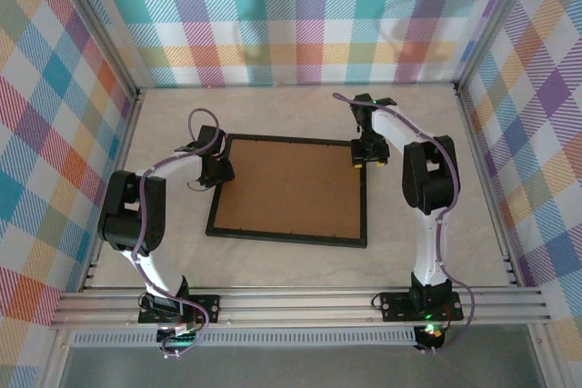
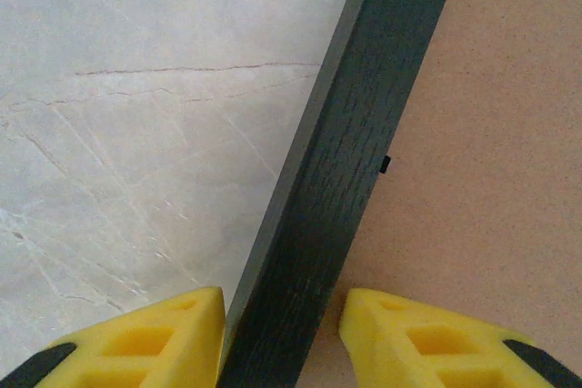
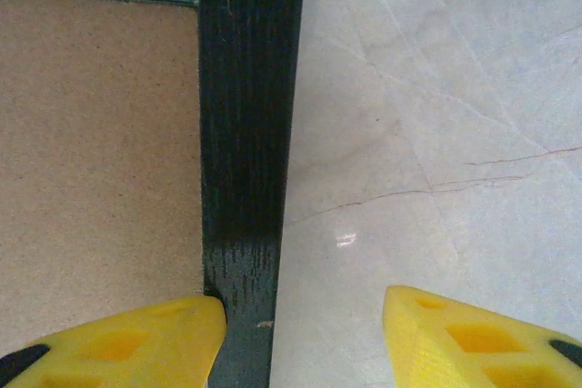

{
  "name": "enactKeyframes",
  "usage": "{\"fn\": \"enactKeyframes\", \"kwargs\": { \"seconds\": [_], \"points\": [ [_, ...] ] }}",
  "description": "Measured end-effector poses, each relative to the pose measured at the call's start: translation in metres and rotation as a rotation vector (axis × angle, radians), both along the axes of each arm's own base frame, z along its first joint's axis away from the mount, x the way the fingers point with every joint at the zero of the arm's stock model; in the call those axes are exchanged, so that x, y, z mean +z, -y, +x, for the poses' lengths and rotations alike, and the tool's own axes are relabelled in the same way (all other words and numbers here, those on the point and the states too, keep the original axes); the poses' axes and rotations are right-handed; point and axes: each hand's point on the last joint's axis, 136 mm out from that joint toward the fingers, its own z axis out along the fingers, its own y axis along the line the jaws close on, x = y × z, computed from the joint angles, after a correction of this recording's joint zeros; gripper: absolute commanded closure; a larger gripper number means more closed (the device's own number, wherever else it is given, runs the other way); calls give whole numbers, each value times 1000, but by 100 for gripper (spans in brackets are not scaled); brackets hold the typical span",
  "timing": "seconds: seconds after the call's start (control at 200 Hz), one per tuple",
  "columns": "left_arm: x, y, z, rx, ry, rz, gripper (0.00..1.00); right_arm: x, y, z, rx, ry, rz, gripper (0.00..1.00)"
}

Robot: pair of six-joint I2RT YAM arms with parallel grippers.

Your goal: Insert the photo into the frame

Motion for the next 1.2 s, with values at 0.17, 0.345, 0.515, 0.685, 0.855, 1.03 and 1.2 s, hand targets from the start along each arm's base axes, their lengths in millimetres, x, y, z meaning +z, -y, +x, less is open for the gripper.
{"fn": "enactKeyframes", "kwargs": {
  "seconds": [0.17, 0.345, 0.515, 0.685, 0.855, 1.03, 1.2],
  "points": [
    [0, 0, 0, 6, 3, -4, 58, 0, -2, 0, 18, -11, -58, 44],
    [0, 1, 2, 13, 12, -8, 59, -3, -6, 0, 22, -15, -94, 40],
    [-1, 1, 3, 13, 13, -8, 58, -4, -7, 0, 10, -3, -117, 36],
    [-1, 1, 3, 14, 13, -8, 58, -3, -7, -1, -2, 11, -139, 36],
    [0, 0, 3, 15, 14, -7, 58, -1, -7, -2, -29, 53, -104, 36],
    [0, 0, 3, 18, 20, -9, 58, 1, -22, -5, -70, 55, 83, 36],
    [1, 5, 6, 11, 35, -20, 58, 11, -21, -9, -77, 79, 133, 36]
  ]
}}
